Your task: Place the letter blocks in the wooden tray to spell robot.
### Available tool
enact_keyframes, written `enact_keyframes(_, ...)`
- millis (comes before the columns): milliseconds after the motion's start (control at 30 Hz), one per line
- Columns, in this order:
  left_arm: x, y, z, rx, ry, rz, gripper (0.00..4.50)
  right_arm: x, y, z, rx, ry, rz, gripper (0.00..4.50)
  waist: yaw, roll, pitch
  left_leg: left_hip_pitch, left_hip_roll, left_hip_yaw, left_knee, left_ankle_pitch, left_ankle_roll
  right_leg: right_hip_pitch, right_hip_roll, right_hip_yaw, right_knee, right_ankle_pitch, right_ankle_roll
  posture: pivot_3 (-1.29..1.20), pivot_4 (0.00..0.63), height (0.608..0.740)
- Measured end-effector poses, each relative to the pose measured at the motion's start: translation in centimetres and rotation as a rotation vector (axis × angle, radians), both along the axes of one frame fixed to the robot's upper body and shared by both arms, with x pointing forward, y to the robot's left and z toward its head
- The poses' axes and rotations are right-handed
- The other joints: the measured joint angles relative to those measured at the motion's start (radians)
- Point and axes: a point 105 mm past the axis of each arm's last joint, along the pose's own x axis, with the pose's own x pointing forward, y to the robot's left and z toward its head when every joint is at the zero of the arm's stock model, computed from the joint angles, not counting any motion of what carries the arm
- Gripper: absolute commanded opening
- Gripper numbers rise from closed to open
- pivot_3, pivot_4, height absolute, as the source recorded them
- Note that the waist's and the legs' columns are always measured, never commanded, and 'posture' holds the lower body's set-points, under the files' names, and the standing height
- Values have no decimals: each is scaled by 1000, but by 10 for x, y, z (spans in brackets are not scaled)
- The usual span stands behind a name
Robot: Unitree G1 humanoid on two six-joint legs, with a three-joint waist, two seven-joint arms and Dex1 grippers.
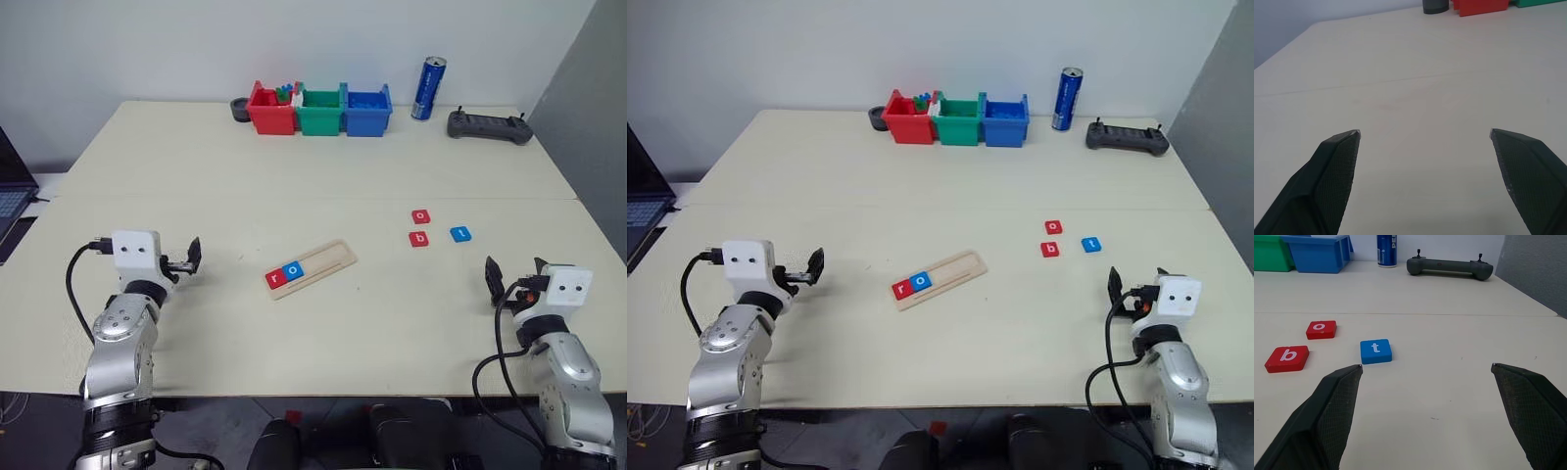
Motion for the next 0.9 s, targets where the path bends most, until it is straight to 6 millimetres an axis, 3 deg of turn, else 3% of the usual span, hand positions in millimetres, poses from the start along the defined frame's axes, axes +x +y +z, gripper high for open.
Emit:
enact_keyframes(633,-4,-9,14,37,-90,-47,4500,-1,2,-3,23,3,-1,4480,0,0,0,0,0,0,0,0,0,0,0,0,0,0,0,0,150,740)
enact_keyframes(900,-8,-19,17,-27,-119,-177,4500,0,4,-2,15,4,33,4480,-1,0,0,0,0,0,0,0,0,0,0,0,0,0,0,0,150,740)
